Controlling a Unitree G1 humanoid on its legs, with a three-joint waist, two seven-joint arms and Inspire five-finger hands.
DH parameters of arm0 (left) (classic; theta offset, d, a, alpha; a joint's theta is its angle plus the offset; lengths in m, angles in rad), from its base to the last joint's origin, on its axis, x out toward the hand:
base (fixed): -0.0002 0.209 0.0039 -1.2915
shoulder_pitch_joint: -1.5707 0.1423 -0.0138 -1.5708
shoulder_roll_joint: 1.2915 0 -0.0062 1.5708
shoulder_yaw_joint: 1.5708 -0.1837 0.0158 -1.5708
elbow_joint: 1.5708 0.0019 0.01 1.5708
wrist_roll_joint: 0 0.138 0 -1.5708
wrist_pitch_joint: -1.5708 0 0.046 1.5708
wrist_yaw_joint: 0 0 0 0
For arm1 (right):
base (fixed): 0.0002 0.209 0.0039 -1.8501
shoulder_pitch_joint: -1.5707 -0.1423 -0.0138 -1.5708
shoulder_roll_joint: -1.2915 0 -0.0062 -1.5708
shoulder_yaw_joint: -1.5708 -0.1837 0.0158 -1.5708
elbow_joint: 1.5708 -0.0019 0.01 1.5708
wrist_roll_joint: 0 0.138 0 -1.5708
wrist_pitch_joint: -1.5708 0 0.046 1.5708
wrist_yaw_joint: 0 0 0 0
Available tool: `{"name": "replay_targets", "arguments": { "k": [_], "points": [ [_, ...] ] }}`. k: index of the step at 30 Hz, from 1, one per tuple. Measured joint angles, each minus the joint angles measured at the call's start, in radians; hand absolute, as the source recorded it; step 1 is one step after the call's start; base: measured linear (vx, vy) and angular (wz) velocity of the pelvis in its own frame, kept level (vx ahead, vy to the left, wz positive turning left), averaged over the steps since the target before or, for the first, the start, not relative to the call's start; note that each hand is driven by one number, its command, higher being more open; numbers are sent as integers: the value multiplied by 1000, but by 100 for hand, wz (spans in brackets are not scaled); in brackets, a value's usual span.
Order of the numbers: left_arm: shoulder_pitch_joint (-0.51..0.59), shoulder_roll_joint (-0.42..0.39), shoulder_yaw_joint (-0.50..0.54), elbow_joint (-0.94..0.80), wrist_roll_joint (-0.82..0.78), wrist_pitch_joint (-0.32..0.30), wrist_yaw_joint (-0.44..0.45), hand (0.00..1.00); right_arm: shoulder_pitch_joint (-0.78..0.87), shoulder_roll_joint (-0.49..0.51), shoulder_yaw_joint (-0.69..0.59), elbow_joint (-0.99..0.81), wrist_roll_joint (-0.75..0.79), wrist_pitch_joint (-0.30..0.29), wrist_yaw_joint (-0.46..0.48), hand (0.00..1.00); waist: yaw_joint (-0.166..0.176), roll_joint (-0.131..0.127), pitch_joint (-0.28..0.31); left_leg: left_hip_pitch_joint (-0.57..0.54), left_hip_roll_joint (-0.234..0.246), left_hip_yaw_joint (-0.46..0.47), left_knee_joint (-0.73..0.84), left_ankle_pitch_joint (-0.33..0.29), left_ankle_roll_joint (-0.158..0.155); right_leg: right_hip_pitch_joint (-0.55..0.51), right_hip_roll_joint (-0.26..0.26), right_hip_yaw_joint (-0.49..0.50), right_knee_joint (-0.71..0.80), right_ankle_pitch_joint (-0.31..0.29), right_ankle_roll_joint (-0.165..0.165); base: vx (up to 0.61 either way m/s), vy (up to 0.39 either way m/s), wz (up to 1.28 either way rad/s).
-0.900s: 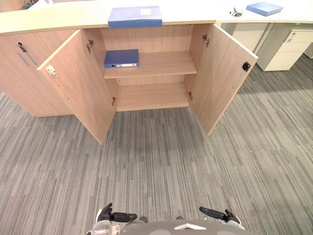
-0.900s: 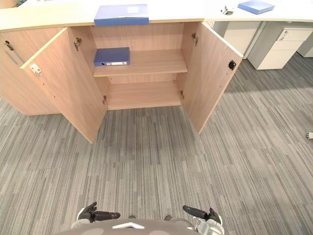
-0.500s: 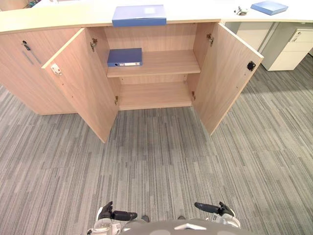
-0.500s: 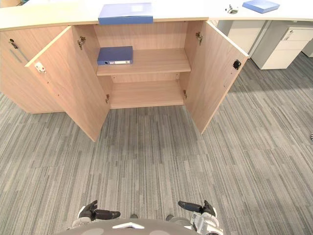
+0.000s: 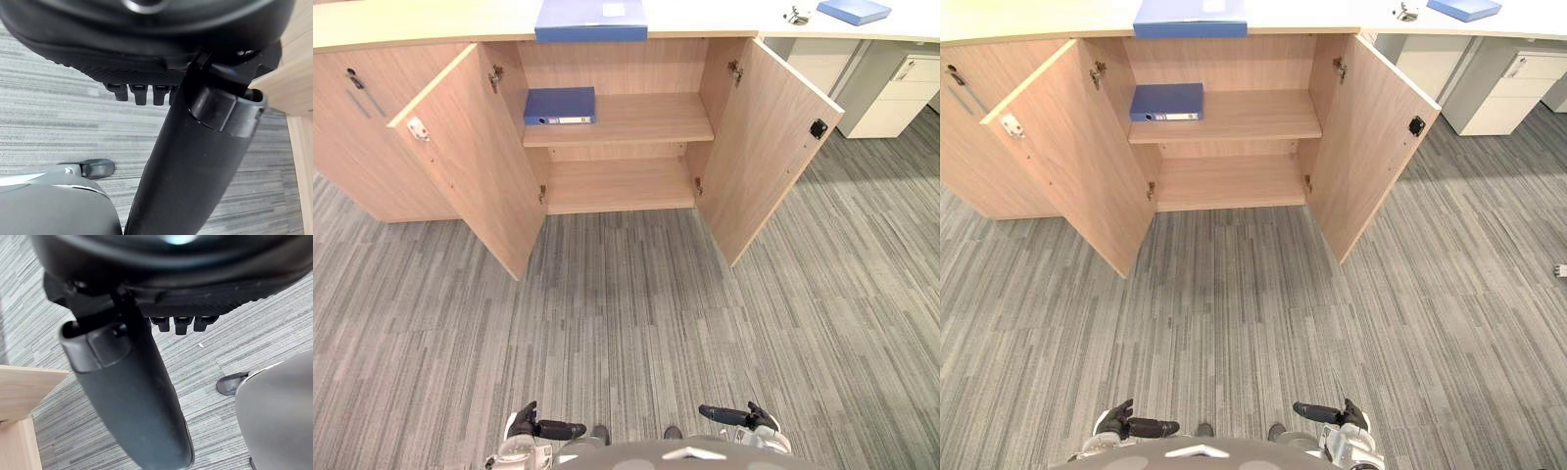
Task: Walk over to the cabinet, pick up the folder, carry it to the office cabinet, place the folder inside the office cabinet, then close the office cabinet door
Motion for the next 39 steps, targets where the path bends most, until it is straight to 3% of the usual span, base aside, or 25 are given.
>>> {"name": "replay_targets", "arguments": {
  "k": [2, 4, 6, 8, 10, 11, 14, 15, 17, 18, 19, 20, 22, 23, 24, 25, 27, 30, 32, 34, 35, 36, 37, 39],
  "points": [
    [-8, 3, 1, -7, -1, -2, 0, 100, -11, 1, -1, 0, -1, 4, 0, 100, 5, -4, 8, -37, 0, 23, 62, -41, 9, -24, -5, 19, 20, -8, 6, 25, 38, -26],
    [-12, 5, 2, -19, -1, -8, 0, 100, -21, -1, -1, -1, -1, 4, -1, 100, 4, -3, 27, -77, -1, 40, 150, -96, 20, -66, -17, 30, 103, -53, 18, 56, 71, -24],
    [-25, 6, 0, -18, -1, -7, 1, 100, -23, -10, -4, -2, 1, 5, -2, 100, 3, -1, 43, -100, -16, 53, 240, -164, 35, -133, -51, 19, 287, -142, 64, 71, 101, -16],
    [-32, 5, -2, -17, -1, -7, 2, 100, -35, -19, -1, -4, -2, 5, -1, 100, 3, 2, 54, -91, -31, 60, 257, -183, 43, -205, -85, -15, 461, -166, 90, 70, 119, -9],
    [-36, 11, -2, -17, -1, -6, 5, 100, -47, -15, -2, -17, -10, 5, 0, 100, 4, -11, 68, -54, -58, 57, 241, -190, 56, -298, -137, -39, 690, -152, 81, 142, 150, 11],
    [-36, 15, -2, -14, -1, 2, 9, 100, -54, -13, 1, -26, -12, 2, 0, 100, 1, -8, 81, -22, -65, 39, 235, -201, 78, -348, -145, -46, 803, -161, 64, 236, 125, 25],
    [-41, 7, -1, -12, -1, 4, 18, 100, -59, -14, 20, -33, -27, -3, 4, 100, 0, 3, 87, 16, -41, 6, 197, -213, 88, -393, -97, -63, 752, -230, 37, 229, 25, 33],
    [-48, -1, -1, -4, -1, 5, 20, 100, -65, -18, 25, -50, -27, -6, 6, 100, -5, 21, 98, 40, -12, -16, 163, -213, 87, -425, -44, -69, 649, -229, 20, 344, -59, 45],
    [-50, -9, -1, -4, -1, 7, 19, 100, -76, -28, 28, -55, -28, -9, 6, 100, -20, 42, 107, 63, 18, -44, 131, -215, 76, -449, 8, -70, 494, -185, -8, 349, -113, 57],
    [-46, -6, -1, 2, 0, 7, 13, 100, -69, -31, 28, -56, -29, -10, 2, 100, -27, 37, 104, 85, 18, -64, 113, -218, 55, -450, 27, -58, 366, -109, -17, 334, -142, 74],
    [-45, -4, 1, 11, 1, 7, 12, 100, -57, -33, 17, -57, -27, -11, 2, 100, -33, 33, 105, 109, 18, -84, 110, -233, 29, -439, 25, -42, 346, 11, -46, 481, -210, 76],
    [-53, -18, 11, 19, 2, 7, 13, 100, -61, -41, -5, -50, -28, -11, 0, 100, -30, 54, 106, 127, 42, -94, 113, -239, 12, -424, 35, -61, 364, 20, -67, 526, -219, 54],
    [-56, -43, 47, 15, 4, 0, 6, 100, -59, -45, -5, -49, -29, -10, -2, 100, -22, 65, 103, 104, 50, -76, 189, -197, -65, -396, 30, -75, 377, -33, -90, 568, -241, 31],
    [-56, -49, 73, 11, 4, 1, 5, 100, -58, -39, -15, -54, -28, -8, 1, 100, -22, 66, 103, 73, 54, -64, 287, -187, -81, -366, 27, -85, 364, -50, -97, 576, -256, 42],
    [-57, -60, 119, -2, 4, 1, 3, 100, -48, -30, -11, -71, -28, -4, -2, 100, -28, 65, 105, -17, 74, -43, 528, -179, -90, -300, 24, -97, 327, -73, -101, 460, -199, 47],
    [-57, -76, 156, -23, 3, 0, 3, 100, -32, -25, 0, -89, -28, -2, -3, 100, -24, 68, 107, -126, 127, -3, 793, -162, -89, -230, 38, -110, 295, -88, -111, 447, -195, 40],
    [-71, -92, 195, -61, 0, -3, 1, 100, -24, -12, 6, -102, -27, -5, -3, 100, -2, 65, 110, -223, 210, 82, 1017, -197, -72, -145, 50, -111, 270, -111, -122, 334, -128, 4],
    [-88, -114, 191, -94, 2, -7, 0, 100, -27, 7, 9, -131, -18, -6, -4, 100, 6, 54, 114, -335, 255, 156, 1013, -236, -40, -68, 47, -88, 232, -141, -116, 335, -32, -24],
    [-101, -130, 190, -106, 14, -7, -3, 100, -28, 23, 1, -136, 12, -8, -4, 100, 10, 53, 114, -380, 243, 186, 854, -253, -33, -30, 35, -62, 214, -151, -105, 307, 108, -42],
    [-116, -132, 186, -104, 31, -4, -3, 100, -27, 30, -3, -136, 15, -5, -14, 100, 22, 43, 117, -400, 197, 181, 683, -244, -35, 5, 5, -34, 195, -167, -80, 284, 170, -40],
    [-118, -133, 182, -104, 33, -5, -1, 100, -13, 29, -4, -136, 17, -5, -21, 100, 25, 40, 112, -412, 164, 171, 569, -207, -41, 22, -14, -19, 187, -183, -57, 349, 250, -43],
    [-113, -136, 180, -101, 32, -5, 0, 100, -7, 26, -3, -134, 18, -4, -26, 100, 29, 43, 100, -410, 139, 152, 490, -92, -27, 32, -27, 4, 184, -202, -32, 450, 327, -50],
    [-114, -129, 183, -97, 32, -4, 0, 100, -1, 31, -2, -131, 18, -3, -27, 100, 30, 26, 85, -398, 117, 161, 491, -87, -5, 37, -49, 25, 183, -214, -23, 388, 276, -39],
    [-109, -114, 183, -96, 39, 0, 0, 100, 11, 54, -2, -133, 17, -3, -24, 100, 31, -9, 56, -381, 101, 210, 503, -144, 11, 15, -85, 51, 226, -214, -22, 409, 265, -54]
  ]
}}
